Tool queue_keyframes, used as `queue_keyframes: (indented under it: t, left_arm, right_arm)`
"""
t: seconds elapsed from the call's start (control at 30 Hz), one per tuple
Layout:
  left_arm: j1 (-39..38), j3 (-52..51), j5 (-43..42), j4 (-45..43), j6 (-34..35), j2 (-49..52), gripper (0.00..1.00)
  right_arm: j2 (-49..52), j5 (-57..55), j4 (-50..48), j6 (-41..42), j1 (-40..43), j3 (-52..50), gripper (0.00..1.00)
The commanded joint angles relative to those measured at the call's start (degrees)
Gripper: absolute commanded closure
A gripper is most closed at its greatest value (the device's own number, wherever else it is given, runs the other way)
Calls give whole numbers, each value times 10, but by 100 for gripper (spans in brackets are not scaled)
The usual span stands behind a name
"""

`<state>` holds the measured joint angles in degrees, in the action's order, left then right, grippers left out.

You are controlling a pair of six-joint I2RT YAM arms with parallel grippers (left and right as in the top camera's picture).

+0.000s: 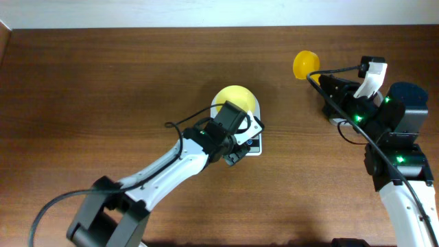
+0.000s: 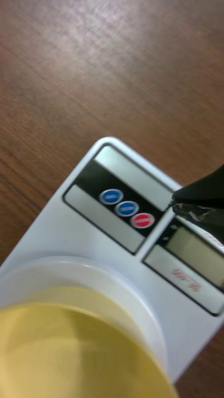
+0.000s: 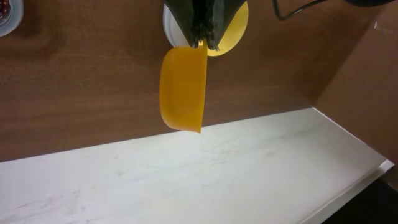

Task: Scoop item into bowl and weigh 50g on scale
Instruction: 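Press the scale's red button with the left gripper tip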

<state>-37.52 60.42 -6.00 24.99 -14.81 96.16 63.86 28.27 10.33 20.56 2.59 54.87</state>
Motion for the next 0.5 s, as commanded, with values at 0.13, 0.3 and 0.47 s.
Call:
queue_keyframes:
  t: [0.13, 0.3, 0.47]
  left_arm:
    - [1, -7, -9, -46, -3, 53, 100]
    - [2, -7, -6, -74, 6, 79, 100]
    - [2, -8, -4, -82, 13, 81, 100]
  right_arm:
    - [5, -5, -2, -6, 1, 11, 96]
    - [5, -5, -2, -6, 1, 11, 96]
    - [5, -5, -2, -6, 1, 11, 96]
